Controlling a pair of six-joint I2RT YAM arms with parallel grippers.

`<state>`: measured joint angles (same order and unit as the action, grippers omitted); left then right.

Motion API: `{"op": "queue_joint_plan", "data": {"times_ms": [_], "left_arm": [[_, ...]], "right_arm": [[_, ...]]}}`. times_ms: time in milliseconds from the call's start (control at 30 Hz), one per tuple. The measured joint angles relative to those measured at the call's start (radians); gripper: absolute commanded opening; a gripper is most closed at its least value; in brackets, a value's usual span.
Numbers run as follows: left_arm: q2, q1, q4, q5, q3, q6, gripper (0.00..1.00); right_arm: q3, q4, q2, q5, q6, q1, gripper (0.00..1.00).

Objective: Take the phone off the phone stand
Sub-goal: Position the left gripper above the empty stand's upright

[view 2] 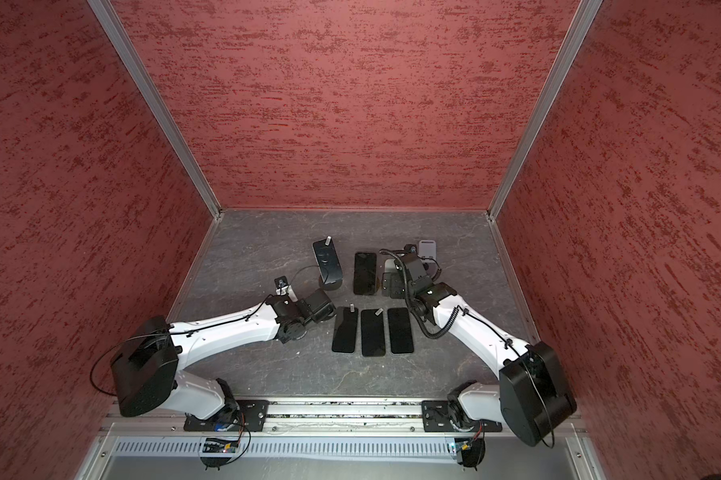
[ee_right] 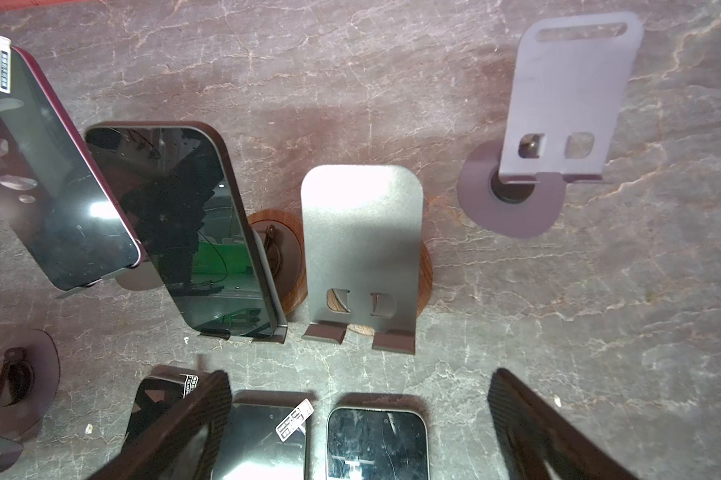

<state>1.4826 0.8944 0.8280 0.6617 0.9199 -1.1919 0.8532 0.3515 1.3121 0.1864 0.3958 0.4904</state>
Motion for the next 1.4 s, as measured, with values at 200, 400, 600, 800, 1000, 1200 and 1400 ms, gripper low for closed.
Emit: {"op": "queue_joint_plan", "data": {"times_ms": [200, 400, 600, 800, 1000, 1200, 1400], "left_arm": [[0.035, -0.025, -0.055, -0.015, -0.013, 0.046, 0.94], [0.058, -0.049, -0.098, -0.032, -0.028, 0.093, 0.89], [0.088, -0.064, -0.115, -0.033, -0.028, 0.127, 0.85], [0.122, -0.065, -0.126, -0.033, -0.028, 0.151, 0.76], [0.122, -0.067, -0.131, -0.032, -0.028, 0.157, 0.69], [0.123, -0.071, -0.131, -0.031, -0.028, 0.161, 0.62], [0.122, -0.076, -0.129, -0.026, -0.028, 0.163, 0.62]], "right_arm": [[0.000, 0.000, 0.013, -0.001, 0.000, 0.000, 0.99], [0.000, 0.000, 0.014, -0.001, 0.001, 0.000, 0.99], [0.000, 0.000, 0.017, -0.001, 0.001, 0.000, 0.99], [0.000, 0.000, 0.029, -0.001, 0.001, -0.001, 0.99], [0.005, 0.001, 0.033, -0.001, 0.001, -0.001, 0.99], [0.019, 0.004, 0.047, -0.001, 0.001, -0.001, 0.99], [0.039, 0.006, 0.055, -0.001, 0.000, -0.001, 0.99]]}}
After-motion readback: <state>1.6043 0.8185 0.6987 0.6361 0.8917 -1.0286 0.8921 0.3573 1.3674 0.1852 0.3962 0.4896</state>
